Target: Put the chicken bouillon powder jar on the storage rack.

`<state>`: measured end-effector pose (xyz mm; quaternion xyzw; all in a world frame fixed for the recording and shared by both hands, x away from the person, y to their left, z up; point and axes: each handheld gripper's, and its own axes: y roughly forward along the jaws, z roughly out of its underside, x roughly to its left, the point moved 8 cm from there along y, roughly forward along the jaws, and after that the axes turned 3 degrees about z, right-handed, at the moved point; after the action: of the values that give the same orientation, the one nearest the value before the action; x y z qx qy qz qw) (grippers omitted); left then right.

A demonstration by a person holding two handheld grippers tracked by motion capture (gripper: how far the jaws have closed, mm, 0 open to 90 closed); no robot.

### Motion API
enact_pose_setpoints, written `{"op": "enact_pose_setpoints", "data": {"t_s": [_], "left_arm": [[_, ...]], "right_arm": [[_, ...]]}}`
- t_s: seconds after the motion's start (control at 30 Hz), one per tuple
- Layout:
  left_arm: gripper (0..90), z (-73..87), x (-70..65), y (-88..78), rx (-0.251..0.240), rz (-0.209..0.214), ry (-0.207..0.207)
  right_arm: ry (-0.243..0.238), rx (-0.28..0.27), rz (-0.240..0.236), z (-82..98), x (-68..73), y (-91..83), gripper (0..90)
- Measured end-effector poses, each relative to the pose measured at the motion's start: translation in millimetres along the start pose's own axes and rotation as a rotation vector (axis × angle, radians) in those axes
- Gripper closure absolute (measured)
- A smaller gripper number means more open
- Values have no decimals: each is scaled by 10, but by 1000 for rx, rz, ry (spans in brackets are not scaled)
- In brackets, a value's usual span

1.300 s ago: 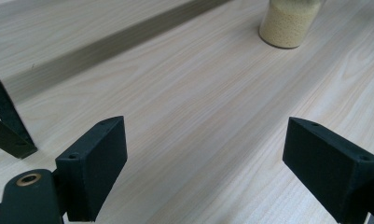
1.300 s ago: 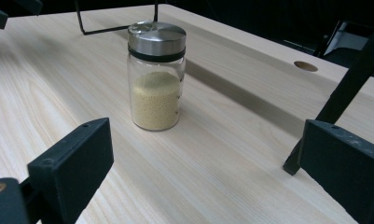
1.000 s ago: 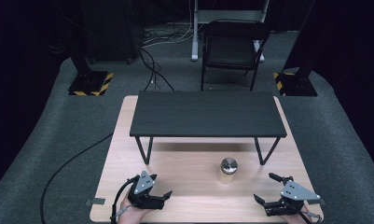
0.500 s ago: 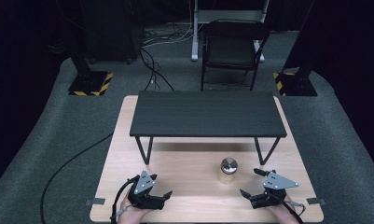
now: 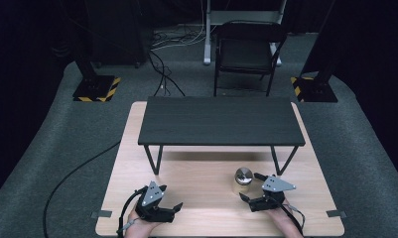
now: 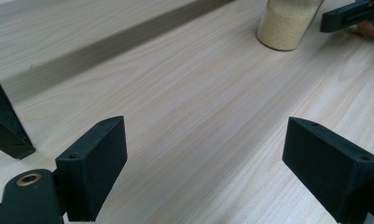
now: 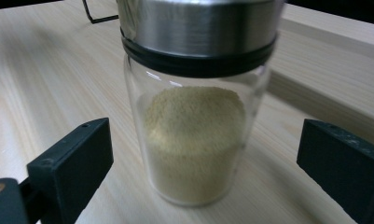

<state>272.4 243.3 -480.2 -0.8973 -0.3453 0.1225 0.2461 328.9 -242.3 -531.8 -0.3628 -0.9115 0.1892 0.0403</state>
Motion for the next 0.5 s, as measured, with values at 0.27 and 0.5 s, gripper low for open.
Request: {"op": "enact_pose_setpoints", "data": {"t_s": [0.27, 0.5], "left_arm": [[136, 1, 1, 3, 1, 2, 1], [136, 9, 14, -5, -2, 3, -8]], "right_arm": [[-44, 3, 6, -50, 62, 185, 136], [-6, 13, -29, -97, 5, 256, 306]]}}
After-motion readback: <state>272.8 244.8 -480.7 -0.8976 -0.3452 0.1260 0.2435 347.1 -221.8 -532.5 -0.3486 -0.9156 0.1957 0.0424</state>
